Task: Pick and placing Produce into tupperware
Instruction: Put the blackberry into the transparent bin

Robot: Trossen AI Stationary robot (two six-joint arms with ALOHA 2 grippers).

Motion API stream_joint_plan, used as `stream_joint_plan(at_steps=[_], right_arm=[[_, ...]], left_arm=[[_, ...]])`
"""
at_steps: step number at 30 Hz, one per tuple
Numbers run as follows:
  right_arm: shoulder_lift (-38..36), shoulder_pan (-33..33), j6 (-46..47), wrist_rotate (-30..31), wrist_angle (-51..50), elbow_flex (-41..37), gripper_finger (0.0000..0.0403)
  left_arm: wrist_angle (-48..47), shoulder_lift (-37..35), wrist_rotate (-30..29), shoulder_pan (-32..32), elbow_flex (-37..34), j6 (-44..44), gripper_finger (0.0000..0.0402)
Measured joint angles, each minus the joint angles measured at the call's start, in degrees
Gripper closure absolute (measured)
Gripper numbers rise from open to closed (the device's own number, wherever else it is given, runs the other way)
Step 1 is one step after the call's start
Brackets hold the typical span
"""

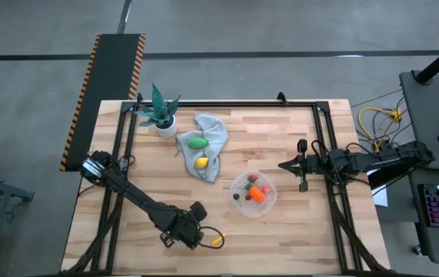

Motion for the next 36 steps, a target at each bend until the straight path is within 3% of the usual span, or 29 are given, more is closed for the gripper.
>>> stream_joint_plan(at_steps=[12, 30, 36], right_arm=[[0.0, 0.0, 0.06, 0.02, 0.0, 0.0, 0.0394], [0.0, 0.0, 0.13, 0.0, 0.0, 0.0, 0.0394], [0.0, 0.0, 0.15, 0.0, 0.02, 0.0, 0.0394]], left_arm=[[0.81, 0.0, 0.0, 0.22, -0.09, -0.02, 0.033], [1.93, -0.21, -3.92, 0.62, 2.75, -4.91, 0.0334], [1.66, -0.52, -8.26, 2.14, 4.03, -4.25, 0.0335]])
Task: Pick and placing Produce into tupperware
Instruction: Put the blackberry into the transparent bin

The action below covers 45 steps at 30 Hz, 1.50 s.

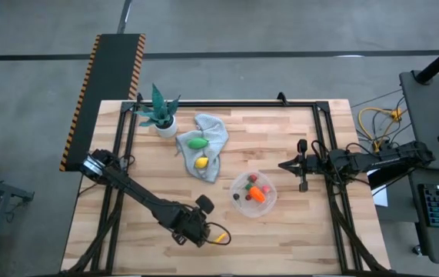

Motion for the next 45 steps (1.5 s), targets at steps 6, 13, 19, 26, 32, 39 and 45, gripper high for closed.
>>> stream_joint_plan(at_steps=[6, 13, 19, 26, 32, 39, 45], right_arm=[[0.0, 0.0, -0.04, 0.01, 0.02, 0.0, 0.0394], [0.0, 0.0, -0.04, 0.0, 0.0, 0.0, 0.0394], [0.0, 0.0, -0.06, 0.0, 0.0, 0.0, 0.0394], [0.0, 0.0, -0.63, 0.0, 0.0, 0.0, 0.0394], [0.0, 0.0, -0.65, 0.01, 0.0, 0.0, 0.0394], [-0.04, 0.0, -1.05, 0.01, -0.27, 0.0, 0.0394], [0.0, 0.0, -1.07, 0.02, -0.2, 0.0, 0.0394]], left_arm=[[1.29, -0.11, -2.66, 2.69, 2.21, 5.21, 0.0337], [8.95, -0.19, -3.82, 6.17, 3.55, 15.04, 0.0337], [16.18, -0.2, -3.73, 10.43, 3.49, 22.14, 0.0337], [24.67, 0.01, 0.97, 16.43, 3.42, 26.66, 0.0337], [30.77, 1.27, 9.62, 20.51, 3.31, 26.64, 0.0337], [32.52, 5.01, 13.39, 22.21, 3.2, 26.48, 0.0338], [32.55, 5.96, 13.6, 22.18, 3.11, 26.42, 0.0332]])
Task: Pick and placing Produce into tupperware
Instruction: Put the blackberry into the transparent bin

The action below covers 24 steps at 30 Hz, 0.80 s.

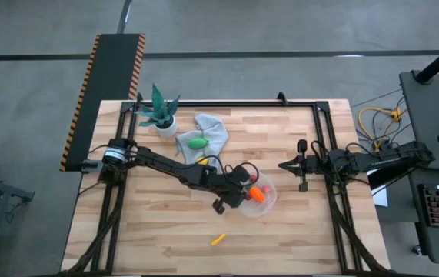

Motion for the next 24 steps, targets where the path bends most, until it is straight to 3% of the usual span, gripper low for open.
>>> stream_joint_plan(at_steps=[14, 24], right_arm=[[0.0, 0.0, 0.0, -0.01, -0.02, 0.0, 0.0394], [0.0, 0.0, 0.02, -0.01, -0.02, 0.0, 0.0394]], left_arm=[[0.39, 0.05, -0.37, -0.04, -0.28, -1.71, 0.0317], [0.44, 0.05, -0.37, -0.07, -0.28, -1.73, 0.0247]])
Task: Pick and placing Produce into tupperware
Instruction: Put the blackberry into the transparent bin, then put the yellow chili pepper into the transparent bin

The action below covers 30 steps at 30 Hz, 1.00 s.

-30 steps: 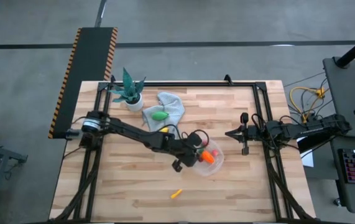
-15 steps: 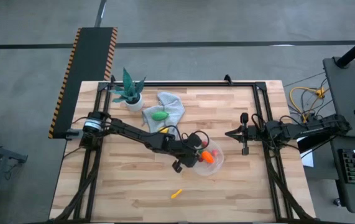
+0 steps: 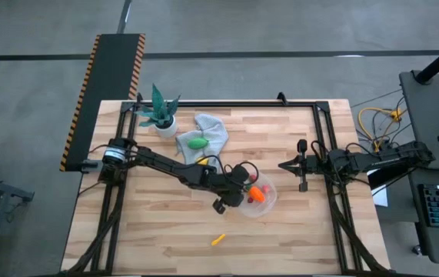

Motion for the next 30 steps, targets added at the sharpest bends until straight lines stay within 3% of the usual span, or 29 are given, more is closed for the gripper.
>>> stream_joint_plan(at_steps=[7, 12, 20, 25, 30], right_arm=[[0.0, 0.0, -0.01, 0.01, 0.0, 0.0, 0.0394], [0.02, 0.0, 0.0, -0.01, -0.07, 0.0, 0.0394], [0.02, 0.0, 0.0, 0.01, -0.15, 0.0, 0.0394], [0.04, 0.0, 0.99, -0.01, -0.32, 0.0, 0.0394], [0.04, 0.0, 2.56, -0.01, -0.44, 0.0, 0.0394]], left_arm=[[-0.07, -1.53, -0.22, -1.21, 0.08, -0.1, 0.023], [-5.8, -5.67, -5.24, -3.69, -0.03, -3.88, 0.0229], [-24.52, -13.19, -12.38, -10.14, -0.37, -22.34, 0.0229], [-27.83, -15.69, -12.39, -13.55, -0.35, -36.23, 0.0229], [-29.11, -15.98, -12.46, -14.75, -0.35, -43.05, 0.0229]])
